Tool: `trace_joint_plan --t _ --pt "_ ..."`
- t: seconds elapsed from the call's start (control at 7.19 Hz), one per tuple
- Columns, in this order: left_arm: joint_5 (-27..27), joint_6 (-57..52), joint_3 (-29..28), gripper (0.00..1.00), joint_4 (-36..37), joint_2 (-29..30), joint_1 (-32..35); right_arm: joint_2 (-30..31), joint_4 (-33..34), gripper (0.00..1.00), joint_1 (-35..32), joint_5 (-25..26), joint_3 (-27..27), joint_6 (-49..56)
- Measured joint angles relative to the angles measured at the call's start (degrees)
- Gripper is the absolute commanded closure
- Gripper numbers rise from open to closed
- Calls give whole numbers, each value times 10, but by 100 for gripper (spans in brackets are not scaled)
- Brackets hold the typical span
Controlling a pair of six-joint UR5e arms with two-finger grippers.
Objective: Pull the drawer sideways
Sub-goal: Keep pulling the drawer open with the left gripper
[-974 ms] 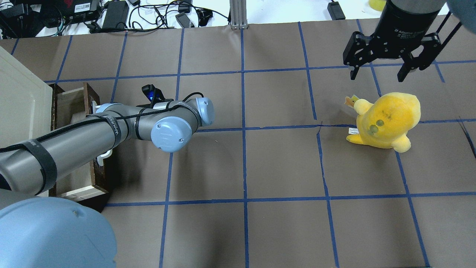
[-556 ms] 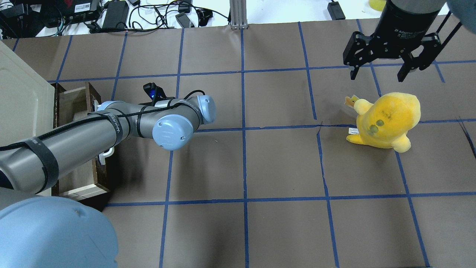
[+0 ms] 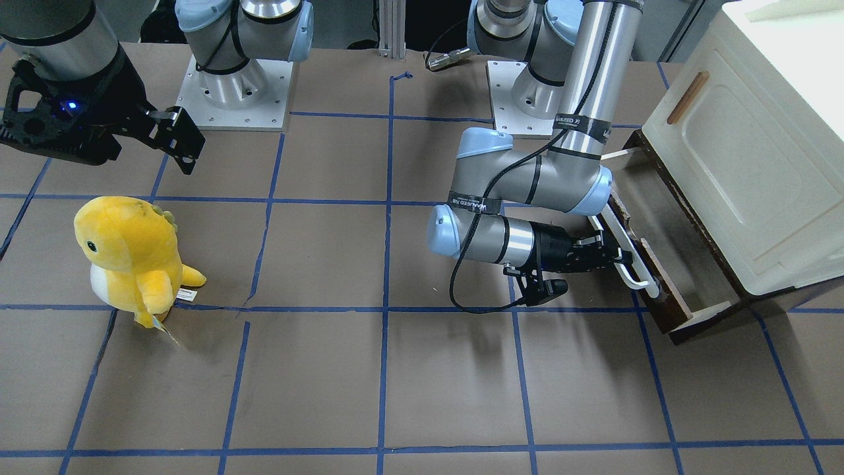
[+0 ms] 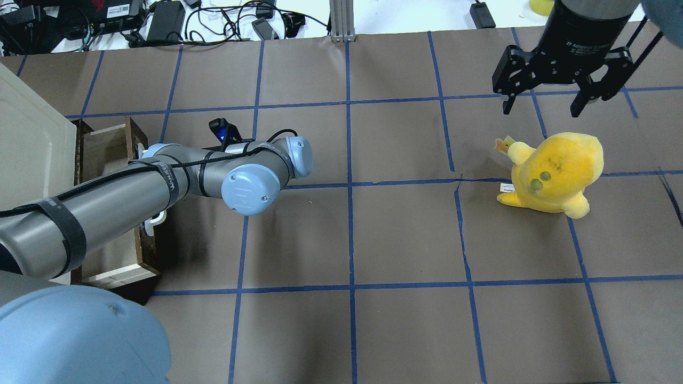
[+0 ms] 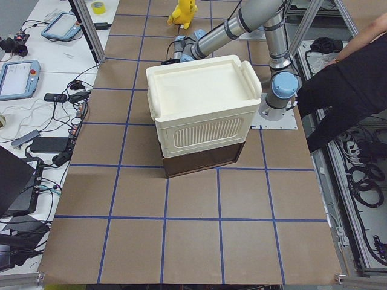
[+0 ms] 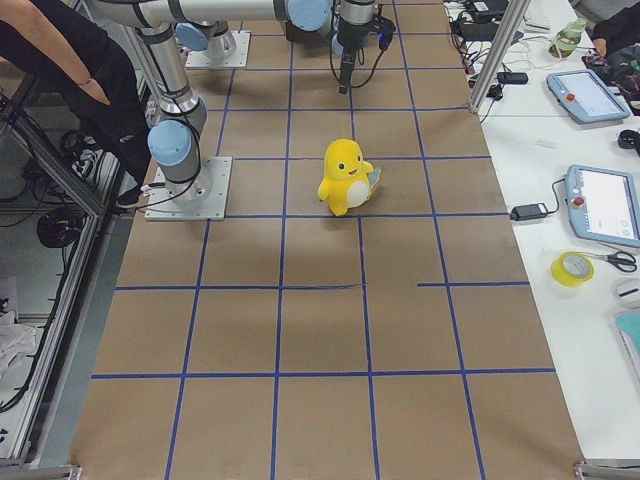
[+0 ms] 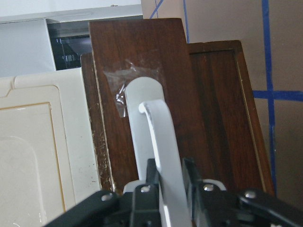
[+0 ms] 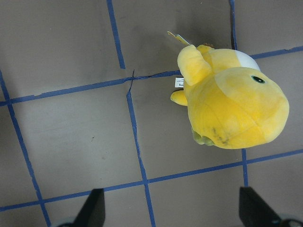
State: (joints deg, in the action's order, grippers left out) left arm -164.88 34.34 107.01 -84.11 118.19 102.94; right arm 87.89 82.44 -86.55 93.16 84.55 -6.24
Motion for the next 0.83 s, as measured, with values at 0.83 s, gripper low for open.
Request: trace_joint_plan --t 0.83 --pt "9 -1 -5 78 4 0 15 0 0 0 0 0 0 0"
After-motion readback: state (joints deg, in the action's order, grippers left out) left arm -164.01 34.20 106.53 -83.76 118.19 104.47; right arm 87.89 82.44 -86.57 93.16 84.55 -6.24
